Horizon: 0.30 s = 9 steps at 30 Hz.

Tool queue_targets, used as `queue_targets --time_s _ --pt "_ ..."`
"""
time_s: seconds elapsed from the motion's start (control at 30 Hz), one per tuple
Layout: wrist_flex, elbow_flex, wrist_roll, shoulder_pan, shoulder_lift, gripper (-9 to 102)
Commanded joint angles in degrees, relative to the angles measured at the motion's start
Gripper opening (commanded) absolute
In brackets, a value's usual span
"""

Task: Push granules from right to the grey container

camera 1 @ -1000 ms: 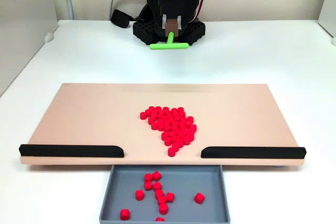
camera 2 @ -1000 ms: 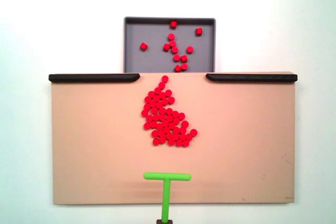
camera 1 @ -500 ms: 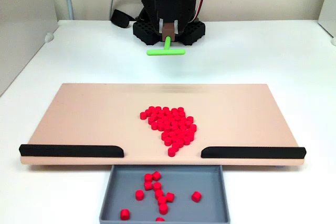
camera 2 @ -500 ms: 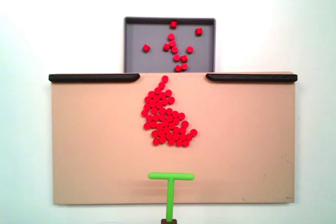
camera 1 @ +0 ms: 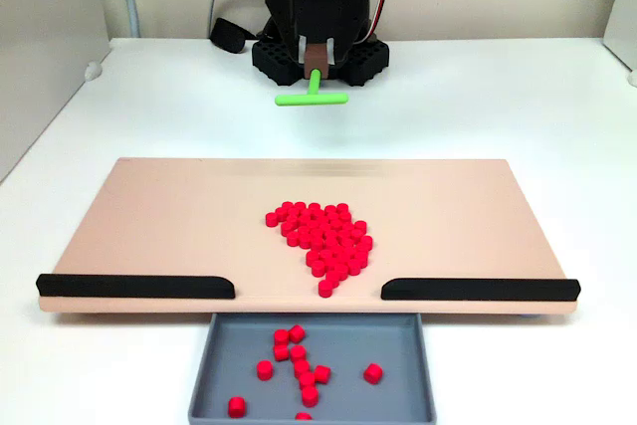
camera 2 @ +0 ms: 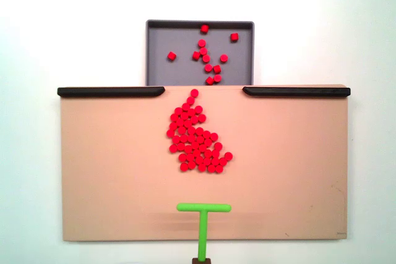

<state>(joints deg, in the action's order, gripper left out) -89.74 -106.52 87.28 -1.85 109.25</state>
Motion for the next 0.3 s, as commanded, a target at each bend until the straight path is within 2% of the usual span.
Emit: queue_targets --time_s 0.0,0.27 --pt "0.3 0.4 1.3 -0.4 1.7 0" --pt "0.3 0.4 2.6 -0.7 0.5 0"
